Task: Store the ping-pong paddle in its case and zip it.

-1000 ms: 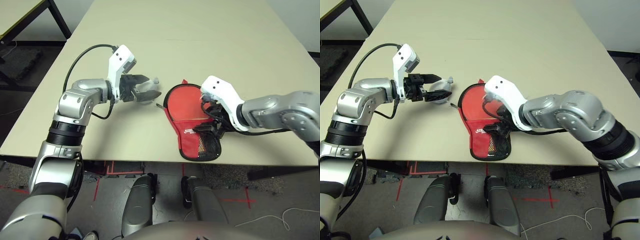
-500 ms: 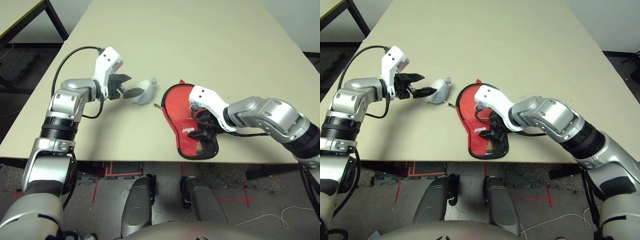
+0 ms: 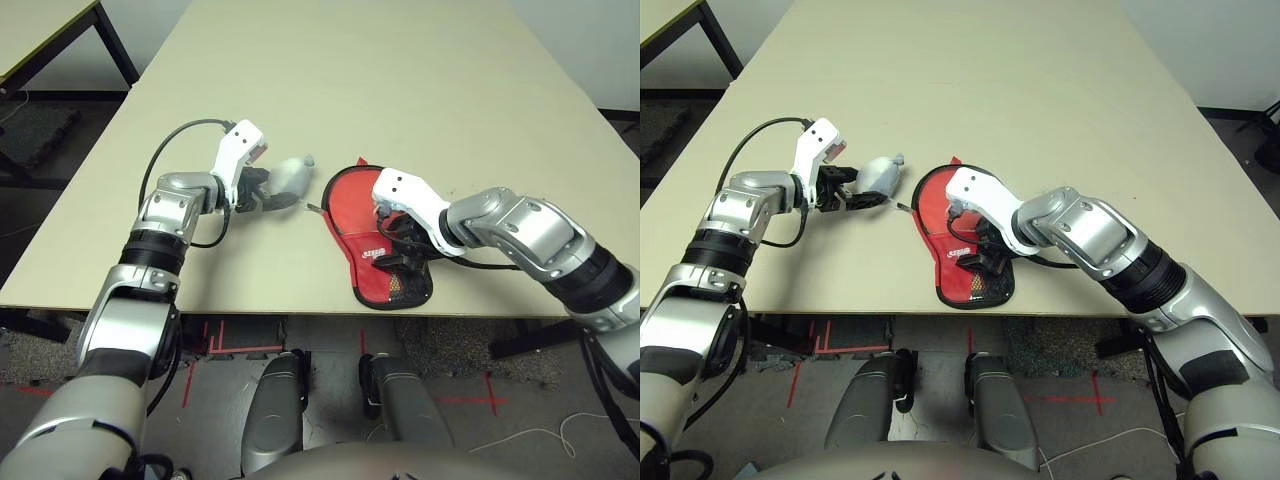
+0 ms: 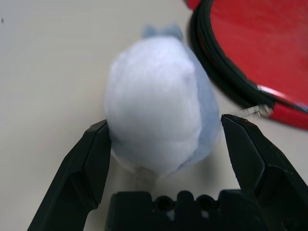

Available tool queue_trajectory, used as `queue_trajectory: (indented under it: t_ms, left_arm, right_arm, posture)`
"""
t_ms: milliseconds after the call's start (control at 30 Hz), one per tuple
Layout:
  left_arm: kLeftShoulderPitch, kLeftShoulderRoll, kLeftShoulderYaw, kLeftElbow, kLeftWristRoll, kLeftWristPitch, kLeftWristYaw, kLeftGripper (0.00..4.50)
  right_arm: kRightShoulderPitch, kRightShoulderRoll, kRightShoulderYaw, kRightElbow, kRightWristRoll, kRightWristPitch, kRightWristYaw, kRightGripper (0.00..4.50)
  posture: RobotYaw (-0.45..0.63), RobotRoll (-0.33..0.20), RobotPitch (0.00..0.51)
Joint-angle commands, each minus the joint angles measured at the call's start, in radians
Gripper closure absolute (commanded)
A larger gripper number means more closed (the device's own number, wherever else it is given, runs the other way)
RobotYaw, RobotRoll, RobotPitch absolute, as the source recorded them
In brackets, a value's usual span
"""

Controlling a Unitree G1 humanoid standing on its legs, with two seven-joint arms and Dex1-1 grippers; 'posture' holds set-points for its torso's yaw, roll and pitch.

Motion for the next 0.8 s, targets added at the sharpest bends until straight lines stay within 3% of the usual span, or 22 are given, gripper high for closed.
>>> queue_trajectory:
  t_ms: [33,67,167,400,500,800]
  left_arm:
    - [-0.048,-0.025,0.007,0.125,0.042,-0.059,0.055,0.00]
    - [-0.065,-0.034,0.009,0.158,0.049,-0.074,0.069,0.00]
    - [-0.106,-0.062,0.016,0.239,0.069,-0.129,0.117,0.64]
    - [-0.213,-0.130,0.023,0.383,0.111,-0.226,0.217,3.16]
    - [-0.270,-0.174,0.026,0.440,0.130,-0.260,0.282,3.93]
    - [-0.400,-0.320,0.032,0.553,0.207,-0.357,0.544,4.01]
  right_arm:
    - [0.019,0.013,0.007,0.033,-0.034,0.013,0.008,0.03]
    - [0.019,0.016,0.005,0.035,-0.038,0.014,0.011,0.03]
    - [0.018,0.020,0.001,0.038,-0.051,0.014,0.022,0.00]
    - [0.012,0.030,-0.004,0.050,-0.070,0.014,0.041,0.00]
    - [0.013,0.036,-0.001,0.049,-0.076,0.017,0.049,0.00]
    - [0.027,0.073,0.011,0.028,-0.086,0.042,0.058,0.00]
  posture:
    - [0.07,0.000,0.141]
    - [0.07,0.000,0.142]
    - [0.07,0.000,0.142]
    - [0.08,0.000,0.160]
    - [0.08,0.000,0.163]
    - [0.04,0.000,0.212]
